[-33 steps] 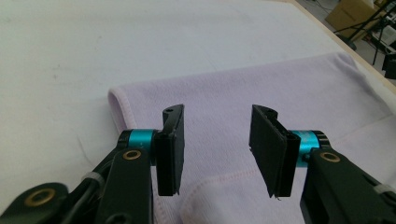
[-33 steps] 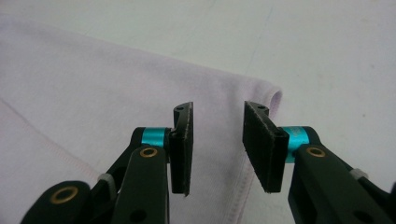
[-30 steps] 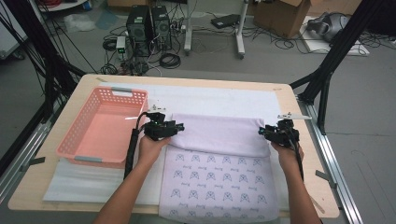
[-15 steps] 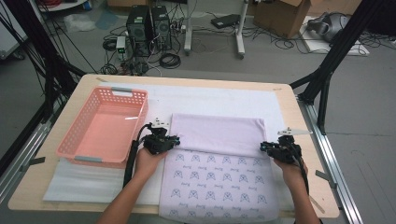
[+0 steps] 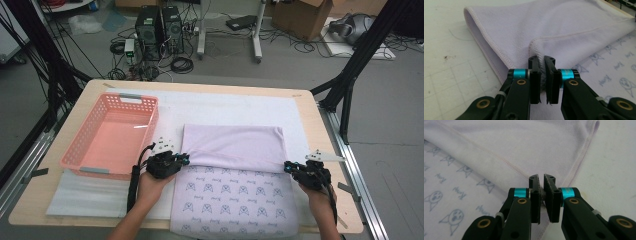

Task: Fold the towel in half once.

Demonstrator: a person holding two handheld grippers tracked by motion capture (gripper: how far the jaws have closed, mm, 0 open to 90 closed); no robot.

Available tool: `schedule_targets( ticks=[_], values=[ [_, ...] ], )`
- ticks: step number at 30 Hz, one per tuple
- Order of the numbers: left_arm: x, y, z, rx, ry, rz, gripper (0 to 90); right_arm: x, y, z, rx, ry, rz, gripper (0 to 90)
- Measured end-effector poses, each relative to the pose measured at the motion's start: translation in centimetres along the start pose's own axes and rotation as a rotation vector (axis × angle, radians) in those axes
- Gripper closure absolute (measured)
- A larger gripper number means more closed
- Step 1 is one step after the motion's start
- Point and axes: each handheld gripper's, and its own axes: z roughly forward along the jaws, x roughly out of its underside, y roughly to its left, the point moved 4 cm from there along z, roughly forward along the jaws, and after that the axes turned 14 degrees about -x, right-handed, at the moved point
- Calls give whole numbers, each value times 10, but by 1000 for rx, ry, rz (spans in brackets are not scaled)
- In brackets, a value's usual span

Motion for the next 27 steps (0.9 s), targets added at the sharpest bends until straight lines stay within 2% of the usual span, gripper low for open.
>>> schedule_targets(
  ticks=[9,14,19,27],
  values=[
    [13,-4,-12,5,-34,24,829,9,14,-14,-16,-10,-28,841],
    [17,-6,-17,16,-47,19,827,14,19,-19,-28,-9,-28,842],
    [20,-5,-24,30,-57,-5,825,17,24,-26,-38,-18,-29,842],
    [32,-11,-37,29,-58,-16,824,25,35,-32,-42,-15,-35,843]
  ],
)
